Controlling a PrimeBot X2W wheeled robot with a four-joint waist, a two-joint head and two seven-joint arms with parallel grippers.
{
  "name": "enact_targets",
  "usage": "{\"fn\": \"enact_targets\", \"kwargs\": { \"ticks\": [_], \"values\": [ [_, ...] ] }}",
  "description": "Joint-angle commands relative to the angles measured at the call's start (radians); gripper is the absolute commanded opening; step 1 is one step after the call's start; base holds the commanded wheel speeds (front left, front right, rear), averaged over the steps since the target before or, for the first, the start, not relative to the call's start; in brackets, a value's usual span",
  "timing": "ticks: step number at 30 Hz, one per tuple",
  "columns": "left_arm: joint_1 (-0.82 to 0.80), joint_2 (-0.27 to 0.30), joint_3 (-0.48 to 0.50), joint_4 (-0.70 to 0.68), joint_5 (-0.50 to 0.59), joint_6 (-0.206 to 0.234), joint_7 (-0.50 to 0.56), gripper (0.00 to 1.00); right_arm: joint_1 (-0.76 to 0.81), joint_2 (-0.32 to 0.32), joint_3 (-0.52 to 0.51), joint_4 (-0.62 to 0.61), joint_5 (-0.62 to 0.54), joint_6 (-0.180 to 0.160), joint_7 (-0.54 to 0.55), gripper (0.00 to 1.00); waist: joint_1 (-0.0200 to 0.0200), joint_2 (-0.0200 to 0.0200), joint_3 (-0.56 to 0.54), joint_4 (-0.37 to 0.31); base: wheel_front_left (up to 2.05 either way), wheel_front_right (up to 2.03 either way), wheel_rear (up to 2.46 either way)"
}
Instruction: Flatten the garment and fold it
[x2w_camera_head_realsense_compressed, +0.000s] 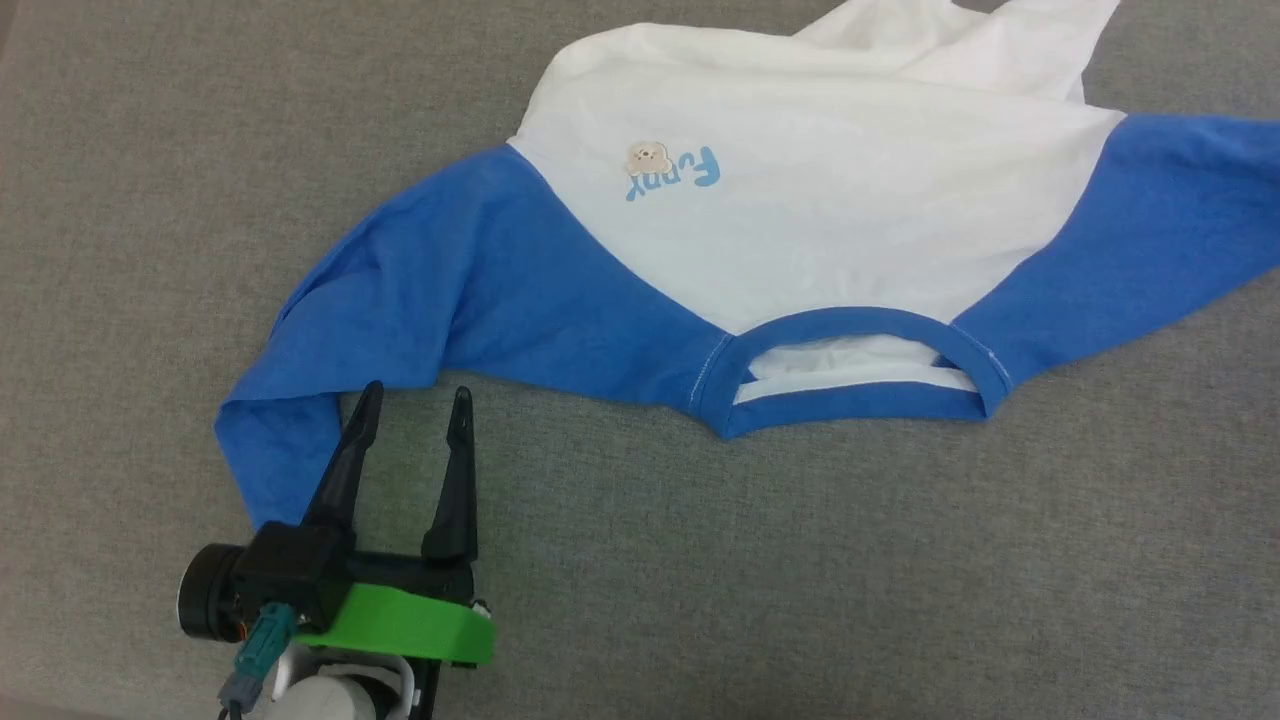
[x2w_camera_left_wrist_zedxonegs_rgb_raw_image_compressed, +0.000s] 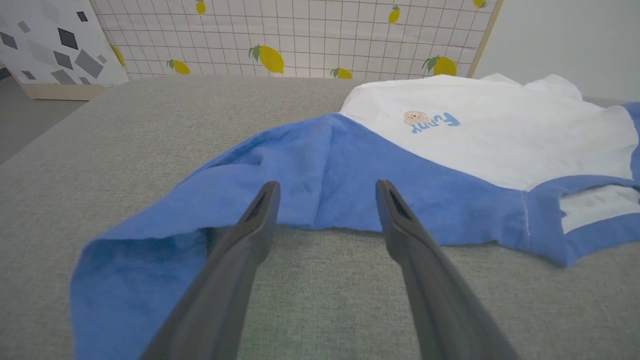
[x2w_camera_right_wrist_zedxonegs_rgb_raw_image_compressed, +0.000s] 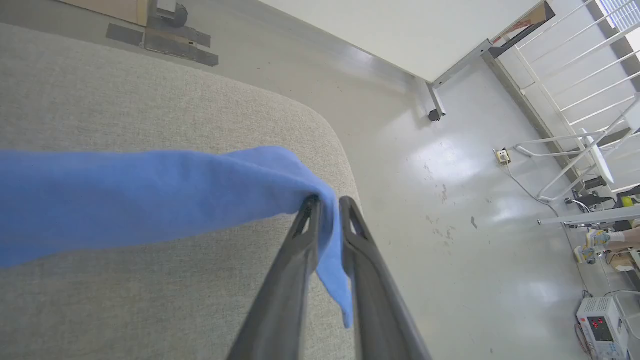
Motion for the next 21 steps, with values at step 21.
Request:
{"fn": "enact_targets", "kwargs": {
  "ticks": [21],
  "values": [
    [0.012,0.011,-0.007,0.003,-0.010,-0.010,-0.003,1.00,0.297,0.477,0.118,-0.438,0.203,-0.002,-0.358,1.00,0.0000,0.0000,-0.140,-0.086,0.00,0.00,0.00]
  ]
}}
